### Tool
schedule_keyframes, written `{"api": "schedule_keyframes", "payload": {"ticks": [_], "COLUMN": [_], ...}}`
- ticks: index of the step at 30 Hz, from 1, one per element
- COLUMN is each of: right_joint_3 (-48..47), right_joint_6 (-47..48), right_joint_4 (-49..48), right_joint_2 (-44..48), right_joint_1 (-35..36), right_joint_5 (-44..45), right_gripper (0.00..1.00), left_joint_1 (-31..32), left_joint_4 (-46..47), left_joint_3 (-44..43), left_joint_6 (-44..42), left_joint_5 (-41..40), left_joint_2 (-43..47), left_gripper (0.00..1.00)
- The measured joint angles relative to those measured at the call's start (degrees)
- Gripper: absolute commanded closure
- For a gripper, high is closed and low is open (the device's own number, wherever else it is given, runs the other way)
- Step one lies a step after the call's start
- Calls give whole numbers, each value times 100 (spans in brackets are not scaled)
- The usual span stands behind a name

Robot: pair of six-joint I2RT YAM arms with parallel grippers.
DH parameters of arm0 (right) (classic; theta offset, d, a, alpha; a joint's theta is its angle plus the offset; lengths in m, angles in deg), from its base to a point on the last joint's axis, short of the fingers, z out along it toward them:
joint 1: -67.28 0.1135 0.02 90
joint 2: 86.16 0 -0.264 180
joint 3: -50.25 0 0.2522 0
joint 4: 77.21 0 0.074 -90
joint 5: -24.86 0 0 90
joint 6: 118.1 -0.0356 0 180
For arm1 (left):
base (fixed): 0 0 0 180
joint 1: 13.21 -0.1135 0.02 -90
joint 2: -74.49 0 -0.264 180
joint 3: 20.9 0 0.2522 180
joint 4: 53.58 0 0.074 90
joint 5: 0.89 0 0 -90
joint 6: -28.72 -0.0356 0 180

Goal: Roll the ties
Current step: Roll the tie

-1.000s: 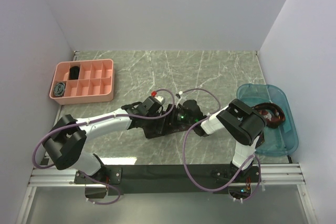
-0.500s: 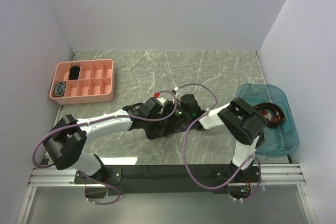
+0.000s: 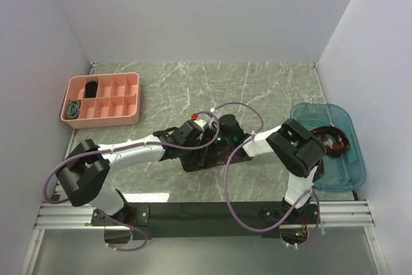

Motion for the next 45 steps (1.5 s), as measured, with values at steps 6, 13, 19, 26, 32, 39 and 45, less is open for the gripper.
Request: {"api": "schedule_keyframes", "payload": {"ticks": [6, 13, 19, 26, 32, 39, 45], "right_joint_3": [157, 590, 1016, 1215, 1215, 1215, 1283], "right_joint_6": [190, 197, 177, 223, 289, 289, 286], "right_joint_4": [389, 245, -28, -160, -166, -175, -181], "right_joint_2": [297, 365, 614, 846, 920, 920, 962], "right_joint_1": [-2, -28, 46, 177, 282, 310, 317], "right_joint_5": [319, 413, 424, 654, 809, 896, 944], "right_gripper": [97, 100, 100, 100, 100, 100, 100], "left_joint_1": [55, 37, -22, -28, -22, 197, 651], "left_joint_4": [83, 105, 210, 487, 439, 1067, 1322], "left_joint_3": [2, 105, 254, 1591, 2299, 2577, 2730], "left_joint_6": [26, 614, 2026, 4186, 5506, 6494, 7108], "left_joint_5": [-9, -380, -1080, -905, -525, -407, -498], "left_joint_2": [0, 254, 1298, 2107, 2138, 2260, 2061], "left_gripper": [25, 21, 20, 19, 16, 17, 20]}}
